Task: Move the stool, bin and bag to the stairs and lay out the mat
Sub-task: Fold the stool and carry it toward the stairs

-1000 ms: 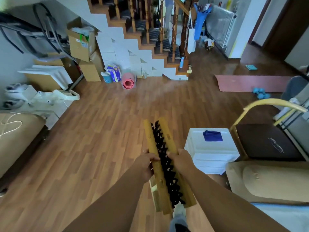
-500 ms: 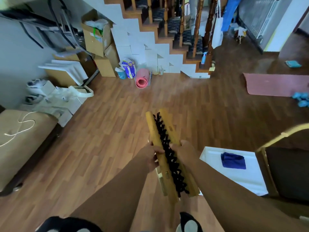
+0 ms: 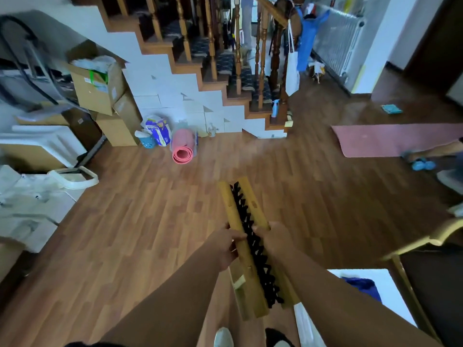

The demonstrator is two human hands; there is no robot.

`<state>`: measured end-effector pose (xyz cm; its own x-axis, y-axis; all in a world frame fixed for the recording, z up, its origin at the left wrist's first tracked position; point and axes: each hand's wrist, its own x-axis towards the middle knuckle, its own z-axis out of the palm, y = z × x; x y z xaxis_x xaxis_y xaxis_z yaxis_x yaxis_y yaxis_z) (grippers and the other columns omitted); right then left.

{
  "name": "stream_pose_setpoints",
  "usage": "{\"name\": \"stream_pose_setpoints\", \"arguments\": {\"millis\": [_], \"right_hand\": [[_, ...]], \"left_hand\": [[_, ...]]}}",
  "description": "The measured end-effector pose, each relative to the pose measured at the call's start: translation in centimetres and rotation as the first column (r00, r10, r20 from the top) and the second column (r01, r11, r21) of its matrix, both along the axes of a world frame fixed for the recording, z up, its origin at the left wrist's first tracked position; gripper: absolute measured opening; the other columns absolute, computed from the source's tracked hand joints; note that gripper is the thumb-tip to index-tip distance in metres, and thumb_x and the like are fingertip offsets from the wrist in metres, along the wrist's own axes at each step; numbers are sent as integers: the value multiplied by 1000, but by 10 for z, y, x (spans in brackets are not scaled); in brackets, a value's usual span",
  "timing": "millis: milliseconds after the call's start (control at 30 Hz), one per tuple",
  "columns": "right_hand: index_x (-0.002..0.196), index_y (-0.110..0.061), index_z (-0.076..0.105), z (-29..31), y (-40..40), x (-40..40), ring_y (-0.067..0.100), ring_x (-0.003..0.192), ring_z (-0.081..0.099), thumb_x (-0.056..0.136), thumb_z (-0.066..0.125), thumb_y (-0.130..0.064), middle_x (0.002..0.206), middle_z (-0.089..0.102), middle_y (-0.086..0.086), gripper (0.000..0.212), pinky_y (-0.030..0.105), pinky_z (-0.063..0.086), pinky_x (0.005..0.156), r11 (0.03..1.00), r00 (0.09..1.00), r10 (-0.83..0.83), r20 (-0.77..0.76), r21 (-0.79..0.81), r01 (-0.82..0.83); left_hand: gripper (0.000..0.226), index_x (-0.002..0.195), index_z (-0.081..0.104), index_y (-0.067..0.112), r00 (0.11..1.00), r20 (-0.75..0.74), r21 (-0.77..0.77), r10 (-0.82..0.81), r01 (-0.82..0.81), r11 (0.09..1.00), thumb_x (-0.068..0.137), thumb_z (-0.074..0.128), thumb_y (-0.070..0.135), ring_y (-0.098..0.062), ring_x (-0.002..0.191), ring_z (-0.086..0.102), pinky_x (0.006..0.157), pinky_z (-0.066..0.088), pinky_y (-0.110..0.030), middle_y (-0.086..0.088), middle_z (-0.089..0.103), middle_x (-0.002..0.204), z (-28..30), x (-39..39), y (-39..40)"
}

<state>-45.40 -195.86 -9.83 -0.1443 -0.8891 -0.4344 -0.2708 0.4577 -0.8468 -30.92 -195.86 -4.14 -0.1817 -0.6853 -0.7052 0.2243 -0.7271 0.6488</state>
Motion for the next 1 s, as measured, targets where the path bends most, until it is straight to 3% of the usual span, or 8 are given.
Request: {"name": "stream_pose_setpoints", "arguments": {"millis": [133, 267, 367, 533, 667, 800, 900, 1000], "right_hand": [[107, -13, 62, -1, -51, 7, 15, 85, 62, 93, 58, -40, 95, 65, 3, 31, 26, 44, 64, 996, 996, -81, -39, 38, 83], [95, -15, 64, -1, -103, 4, 18, 80, 64, 87, 61, -47, 88, 67, 1, 33, 30, 51, 68, 987, 985, -158, -68, 28, 161], [82, -17, 62, 0, -141, -1, 17, 72, 61, 88, 63, -43, 79, 63, 1, 27, 27, 47, 61, 979, 975, -203, -86, 5, 204], [84, -21, 62, 1, -208, -20, 19, 78, 63, 89, 64, -40, 83, 65, 1, 20, 29, 52, 68, 973, 972, -229, -57, 14, 230], [109, -26, 63, -75, -289, -66, 23, 91, 67, 51, 58, -88, 99, 69, -2, 85, 48, 55, 88, 978, 969, -204, -142, 23, 209], [100, -8, 66, -10, -342, -77, 24, 88, 65, 89, 66, -34, 93, 67, 5, 28, 32, 55, 82, 983, 983, -182, 16, 37, 181], [95, 18, 63, -3, -390, -96, 26, 74, 59, 92, 66, -15, 85, 60, 17, 34, 15, 50, 57, 985, 984, -172, 36, 6, 172], [92, 8, 67, 5, -437, -105, 24, 72, 62, 92, 65, -24, 83, 64, 13, 31, 25, 49, 57, 980, 980, -196, 10, 38, 196]], "left_hand": [[48, 130, 50, 14, 995, 8, -34, -99, 100, 994, 89, 50, -12, -29, 99, 58, 85, 53, -40, -10, 61, 106, -1, 6, -63], [38, 97, 55, 22, 987, -7, -76, -161, 160, 984, 90, 45, -14, -27, 93, 58, 76, 53, -37, -11, 60, 100, 0, -1, -122], [43, 124, 57, 12, 981, -60, -107, -187, 180, 978, 89, 44, -9, -30, 99, 59, 84, 55, -41, -12, 63, 107, -7, -10, -162], [49, 120, 54, 14, 953, -101, -138, -284, 270, 953, 86, 34, -16, -16, 72, 72, 63, 58, -28, -6, 76, 83, -11, -35, -230], [52, 128, 52, 13, 970, -49, -105, -239, 233, 967, 87, 39, -15, -30, 102, 60, 76, 54, -36, -14, 62, 112, -23, -59, -295], [59, 133, 50, 15, 976, -43, -88, -214, 209, 974, 84, 42, -17, -30, 103, 60, 80, 55, -37, -13, 63, 115, -28, -85, -359], [57, 131, 50, 18, 977, -55, -119, -205, 197, 973, 85, 44, -15, -30, 107, 59, 83, 54, -38, -12, 63, 117, -25, -102, -402], [49, 122, 55, 18, 980, -48, -118, -194, 187, 975, 85, 47, -12, -28, 109, 57, 76, 52, -33, -11, 61, 121, -23, -117, -449]]}}
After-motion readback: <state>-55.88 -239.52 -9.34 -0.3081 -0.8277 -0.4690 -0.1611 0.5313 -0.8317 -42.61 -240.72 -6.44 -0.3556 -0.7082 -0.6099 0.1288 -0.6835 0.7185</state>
